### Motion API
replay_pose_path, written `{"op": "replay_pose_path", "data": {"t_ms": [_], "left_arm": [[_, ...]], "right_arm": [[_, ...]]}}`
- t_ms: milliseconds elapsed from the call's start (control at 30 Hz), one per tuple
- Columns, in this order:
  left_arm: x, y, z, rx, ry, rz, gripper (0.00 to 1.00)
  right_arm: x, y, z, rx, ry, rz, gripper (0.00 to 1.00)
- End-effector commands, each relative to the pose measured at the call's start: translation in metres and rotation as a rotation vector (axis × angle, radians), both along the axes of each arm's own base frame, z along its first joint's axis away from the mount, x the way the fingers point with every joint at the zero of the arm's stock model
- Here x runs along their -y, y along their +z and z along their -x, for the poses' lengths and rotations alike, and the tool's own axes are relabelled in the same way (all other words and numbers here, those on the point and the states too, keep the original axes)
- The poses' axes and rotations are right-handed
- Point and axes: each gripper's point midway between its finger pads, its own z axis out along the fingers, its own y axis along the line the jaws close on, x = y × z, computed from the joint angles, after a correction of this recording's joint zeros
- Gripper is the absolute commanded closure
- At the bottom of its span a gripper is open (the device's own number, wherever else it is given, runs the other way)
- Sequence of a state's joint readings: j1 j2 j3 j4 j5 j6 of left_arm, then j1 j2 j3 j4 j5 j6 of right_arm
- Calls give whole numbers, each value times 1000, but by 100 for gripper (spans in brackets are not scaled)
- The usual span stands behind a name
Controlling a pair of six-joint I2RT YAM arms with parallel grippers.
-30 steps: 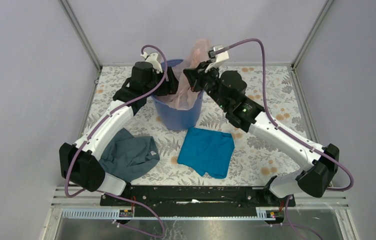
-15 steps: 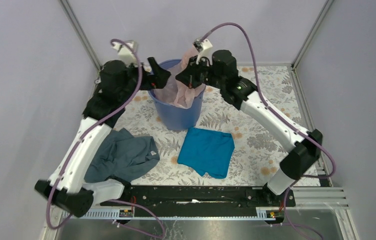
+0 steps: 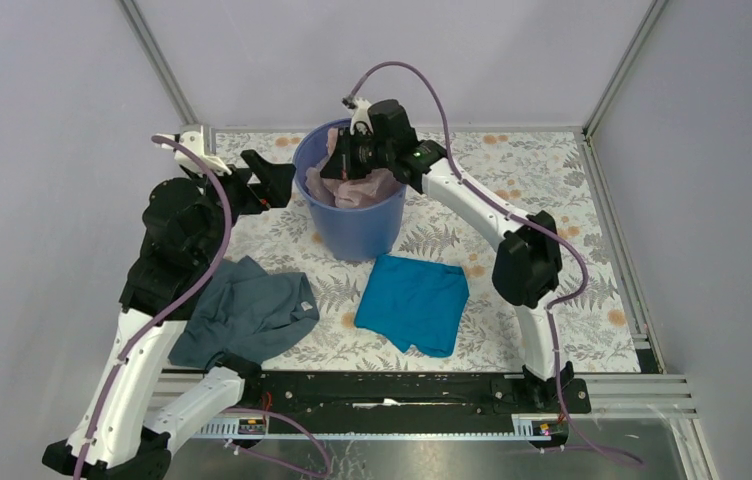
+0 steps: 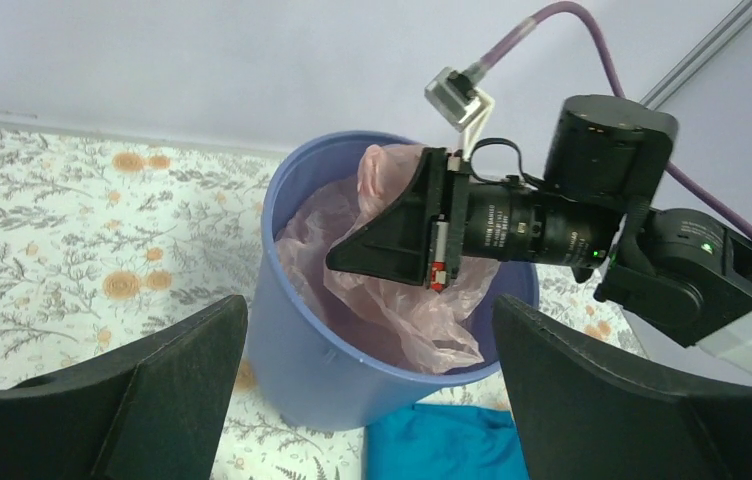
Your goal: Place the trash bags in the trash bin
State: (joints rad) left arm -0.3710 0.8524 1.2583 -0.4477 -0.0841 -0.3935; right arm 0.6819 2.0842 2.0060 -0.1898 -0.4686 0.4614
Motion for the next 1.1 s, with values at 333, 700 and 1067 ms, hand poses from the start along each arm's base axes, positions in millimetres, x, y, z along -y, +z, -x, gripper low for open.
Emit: {"op": "replay_pose_path", "data": {"t_ms": [333, 700, 1067], "left_arm": [[38, -7, -20, -32, -146, 71, 4], [52, 34, -12, -69, -285, 243, 3], [48, 19, -30, -104, -259, 251, 3]], "right_arm": [[24, 86, 12, 150, -60, -43, 100], [27, 95, 41, 151, 1, -194, 27], [53, 109, 24, 273, -191, -259, 12]]}}
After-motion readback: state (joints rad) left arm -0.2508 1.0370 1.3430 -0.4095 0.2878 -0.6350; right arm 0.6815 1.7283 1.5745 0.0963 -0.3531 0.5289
